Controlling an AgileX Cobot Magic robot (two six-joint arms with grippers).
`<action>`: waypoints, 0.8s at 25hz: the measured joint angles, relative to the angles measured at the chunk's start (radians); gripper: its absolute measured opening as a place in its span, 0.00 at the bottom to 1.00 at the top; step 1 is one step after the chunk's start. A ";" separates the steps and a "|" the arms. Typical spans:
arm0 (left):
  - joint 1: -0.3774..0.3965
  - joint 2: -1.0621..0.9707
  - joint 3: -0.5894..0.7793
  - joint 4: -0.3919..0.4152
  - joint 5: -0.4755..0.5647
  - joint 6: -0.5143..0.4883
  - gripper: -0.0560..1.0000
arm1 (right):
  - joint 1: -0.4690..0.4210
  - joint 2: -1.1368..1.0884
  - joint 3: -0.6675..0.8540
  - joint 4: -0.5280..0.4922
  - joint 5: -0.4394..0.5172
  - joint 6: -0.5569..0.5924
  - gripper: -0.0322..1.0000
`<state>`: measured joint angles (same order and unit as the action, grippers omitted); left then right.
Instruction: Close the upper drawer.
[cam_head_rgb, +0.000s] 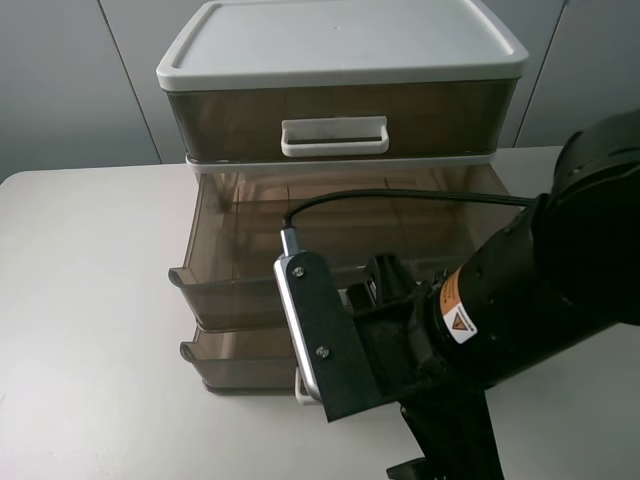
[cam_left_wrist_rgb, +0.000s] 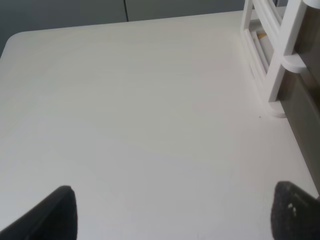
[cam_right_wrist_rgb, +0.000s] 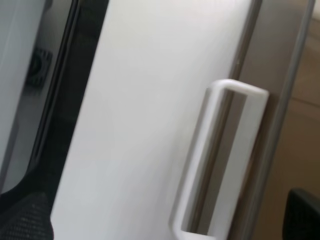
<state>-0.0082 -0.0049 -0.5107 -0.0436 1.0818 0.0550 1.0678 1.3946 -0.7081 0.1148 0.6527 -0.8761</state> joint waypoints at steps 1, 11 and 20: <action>0.000 0.000 0.000 0.000 0.000 0.000 0.75 | 0.000 0.004 0.000 -0.002 -0.009 0.000 0.71; 0.000 0.000 0.000 0.002 0.000 0.000 0.75 | -0.006 0.013 0.000 -0.083 -0.096 0.000 0.71; 0.000 0.000 0.000 0.008 0.000 0.000 0.75 | -0.035 0.039 0.000 -0.132 -0.148 0.000 0.71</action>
<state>-0.0082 -0.0049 -0.5107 -0.0359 1.0818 0.0550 1.0326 1.4337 -0.7081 -0.0171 0.5043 -0.8761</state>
